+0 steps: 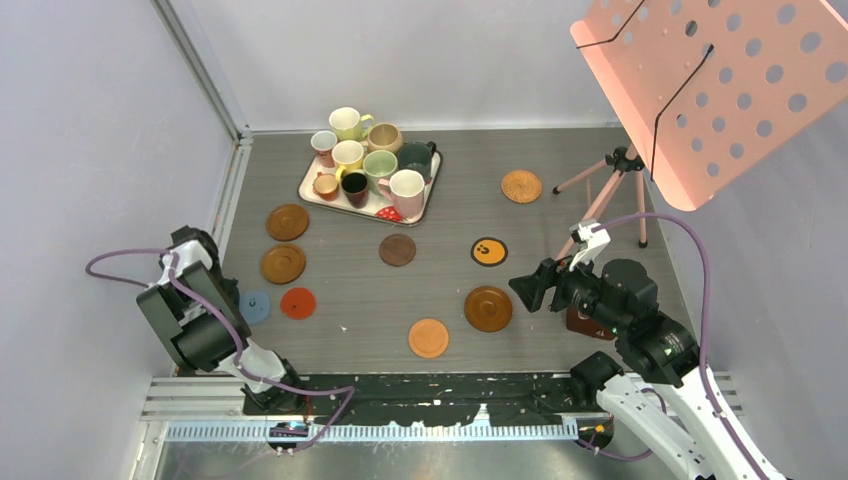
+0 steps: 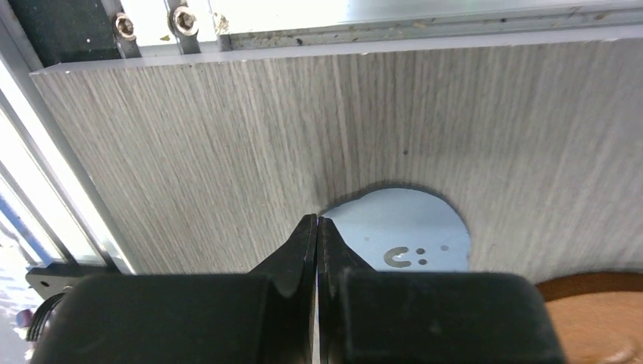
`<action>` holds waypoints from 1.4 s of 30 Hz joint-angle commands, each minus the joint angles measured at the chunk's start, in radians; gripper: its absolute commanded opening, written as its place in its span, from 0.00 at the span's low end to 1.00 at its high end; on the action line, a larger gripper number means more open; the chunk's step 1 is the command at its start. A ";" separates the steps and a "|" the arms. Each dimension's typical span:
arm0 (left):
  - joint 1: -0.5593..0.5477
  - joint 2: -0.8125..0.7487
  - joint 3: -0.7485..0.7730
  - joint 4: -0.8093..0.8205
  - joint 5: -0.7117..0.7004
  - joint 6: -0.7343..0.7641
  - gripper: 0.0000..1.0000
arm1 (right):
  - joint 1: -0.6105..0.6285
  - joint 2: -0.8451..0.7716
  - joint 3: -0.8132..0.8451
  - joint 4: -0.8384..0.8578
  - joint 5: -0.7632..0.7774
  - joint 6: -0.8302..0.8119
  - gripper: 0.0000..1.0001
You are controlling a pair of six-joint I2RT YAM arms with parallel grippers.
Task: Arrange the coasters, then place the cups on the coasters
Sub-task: Move the coaster to the corner of the board.
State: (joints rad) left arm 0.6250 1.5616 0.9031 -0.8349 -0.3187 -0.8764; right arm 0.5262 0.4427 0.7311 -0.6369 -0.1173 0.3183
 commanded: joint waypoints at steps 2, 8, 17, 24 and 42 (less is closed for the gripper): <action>0.031 -0.082 0.033 0.114 0.072 0.040 0.00 | 0.003 -0.011 0.002 0.042 0.006 0.006 0.79; 0.031 -0.031 0.059 0.198 0.158 0.091 0.00 | 0.004 -0.013 -0.044 0.110 -0.005 0.012 0.79; 0.031 0.028 0.051 0.108 0.134 0.008 0.00 | 0.003 -0.002 -0.055 0.153 0.001 -0.029 0.80; -0.009 0.033 0.081 -0.011 0.121 -0.017 0.00 | 0.003 0.023 -0.063 0.185 0.013 -0.078 0.81; -0.111 0.065 0.117 -0.097 0.210 0.065 0.00 | 0.004 -0.012 -0.077 0.205 0.014 -0.085 0.81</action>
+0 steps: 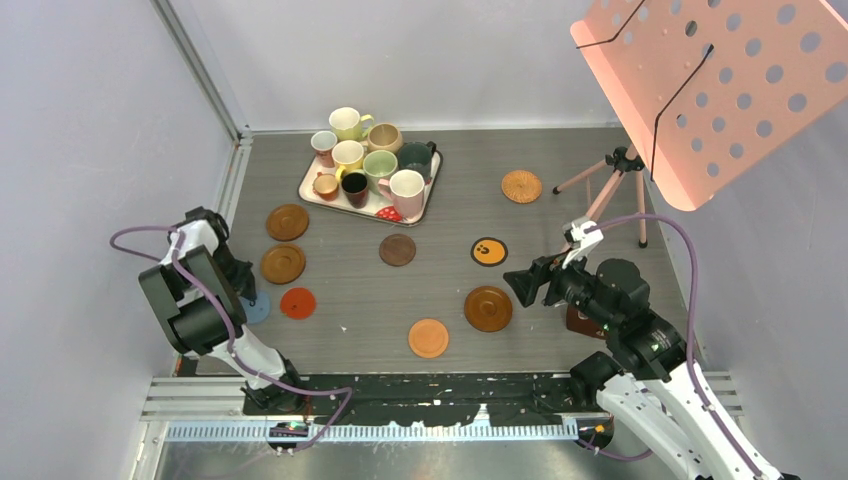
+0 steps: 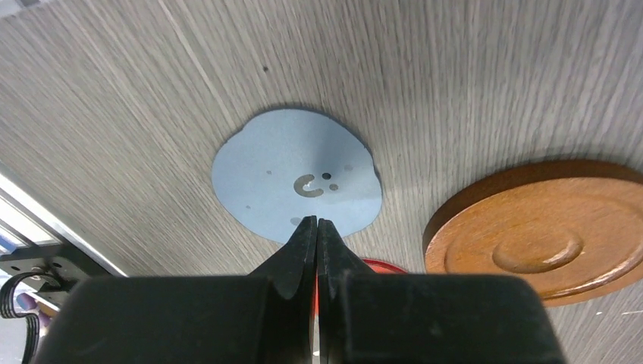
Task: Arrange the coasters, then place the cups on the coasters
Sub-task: Move the coaster to the corner of the board, then move the coaster to the center of the board.
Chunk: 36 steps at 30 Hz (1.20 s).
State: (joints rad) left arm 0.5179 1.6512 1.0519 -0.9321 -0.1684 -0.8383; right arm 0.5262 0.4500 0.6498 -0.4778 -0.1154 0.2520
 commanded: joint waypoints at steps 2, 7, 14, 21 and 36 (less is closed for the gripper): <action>-0.004 -0.041 -0.058 0.018 0.059 0.027 0.00 | 0.004 -0.027 0.002 0.044 0.014 -0.019 0.81; -0.003 -0.088 -0.130 0.116 0.194 0.052 0.00 | 0.003 -0.040 0.009 0.035 0.036 -0.018 0.81; -0.005 -0.105 -0.249 0.170 0.287 0.037 0.00 | 0.003 -0.058 0.014 0.024 0.040 -0.010 0.81; -0.022 -0.177 -0.321 0.197 0.302 0.037 0.00 | 0.003 -0.078 0.004 0.008 0.036 0.021 0.80; -0.033 -0.329 -0.274 0.293 0.200 0.037 0.00 | 0.003 -0.064 -0.022 0.024 0.001 0.086 0.80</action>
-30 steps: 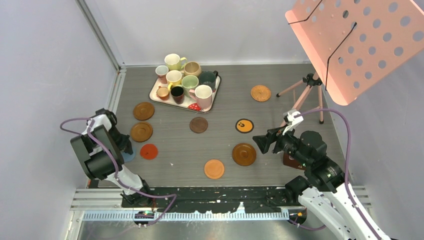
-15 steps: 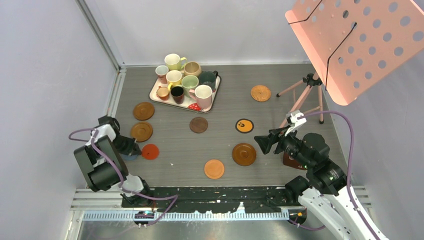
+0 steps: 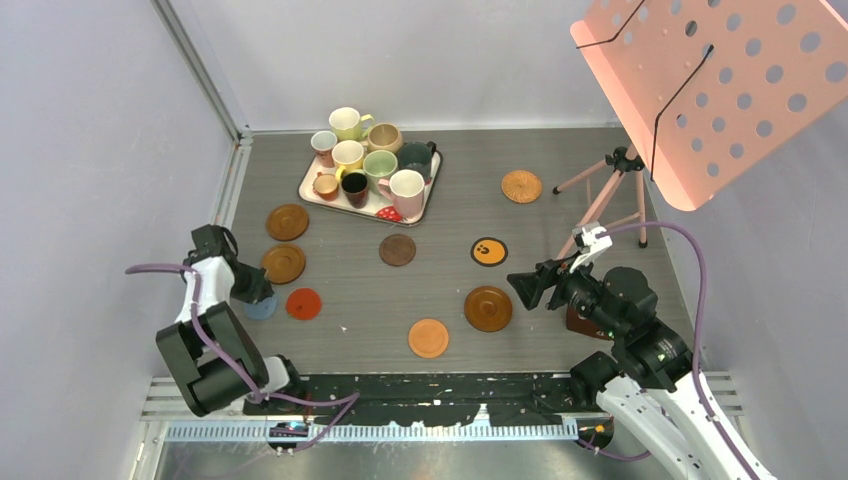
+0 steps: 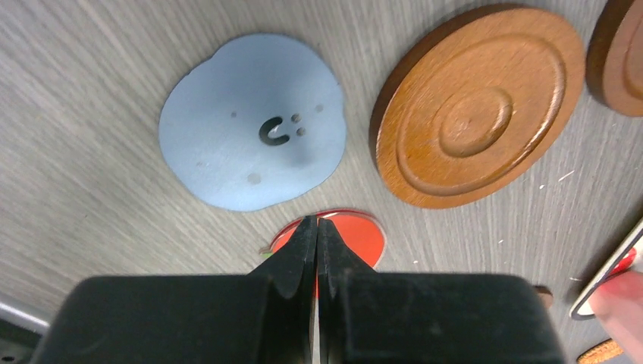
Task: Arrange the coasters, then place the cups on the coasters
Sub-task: Move the coaster to the center of the board.
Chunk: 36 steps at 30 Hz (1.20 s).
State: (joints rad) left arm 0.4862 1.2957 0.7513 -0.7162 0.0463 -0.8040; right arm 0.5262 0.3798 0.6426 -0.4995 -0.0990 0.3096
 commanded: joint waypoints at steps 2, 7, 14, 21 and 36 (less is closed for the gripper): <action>-0.002 0.058 0.025 0.101 0.011 -0.003 0.00 | 0.003 0.018 -0.006 0.041 -0.026 0.028 0.80; -0.012 0.114 0.012 0.160 0.059 -0.064 0.00 | 0.003 0.009 0.028 0.009 -0.006 0.006 0.80; -0.054 0.160 0.020 0.148 0.001 -0.110 0.00 | 0.003 0.025 0.034 0.025 -0.011 0.006 0.80; -0.068 0.158 0.004 0.104 -0.088 -0.132 0.00 | 0.003 0.010 0.021 0.017 0.012 -0.004 0.79; -0.141 0.152 -0.040 0.070 -0.093 -0.190 0.00 | 0.003 -0.004 0.012 0.019 0.000 0.015 0.79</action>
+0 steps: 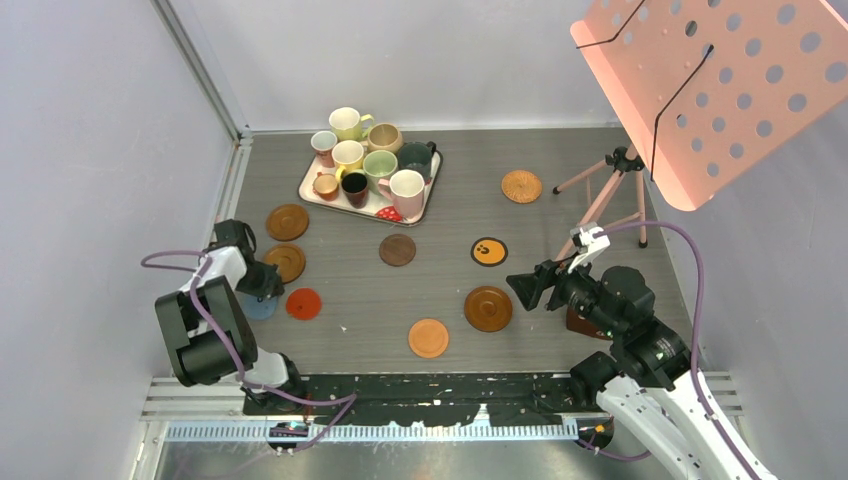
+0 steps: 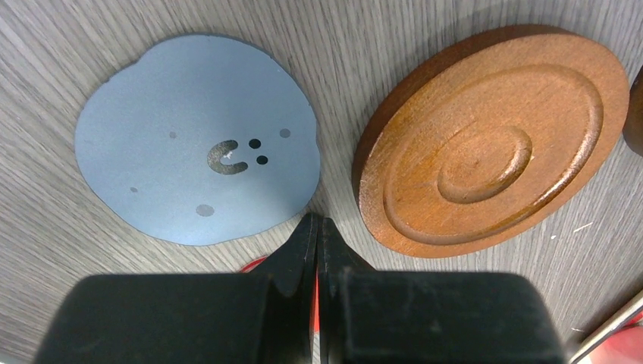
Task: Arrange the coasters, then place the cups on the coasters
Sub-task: Move the coaster to the center of the board.
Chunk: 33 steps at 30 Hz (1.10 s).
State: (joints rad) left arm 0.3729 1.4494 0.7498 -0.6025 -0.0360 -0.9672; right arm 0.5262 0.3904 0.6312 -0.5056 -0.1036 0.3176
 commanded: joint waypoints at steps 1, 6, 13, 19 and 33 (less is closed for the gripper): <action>-0.035 -0.002 -0.040 -0.048 -0.010 -0.031 0.00 | 0.003 -0.016 0.023 0.025 0.005 0.008 0.79; -0.064 -0.016 -0.043 -0.076 -0.017 -0.043 0.00 | 0.003 -0.026 0.020 0.021 0.004 0.016 0.79; -0.097 -0.036 -0.045 -0.141 -0.028 -0.052 0.00 | 0.003 -0.026 0.019 0.023 -0.007 0.023 0.79; -0.137 -0.106 -0.080 -0.161 -0.025 -0.064 0.00 | 0.003 -0.036 0.012 0.021 -0.014 0.037 0.79; -0.355 -0.126 -0.085 -0.149 -0.031 -0.141 0.00 | 0.003 -0.046 0.008 0.015 -0.025 0.054 0.79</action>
State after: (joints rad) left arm 0.0807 1.3262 0.6582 -0.7269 -0.0563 -1.0615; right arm 0.5262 0.3508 0.6277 -0.5060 -0.1188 0.3676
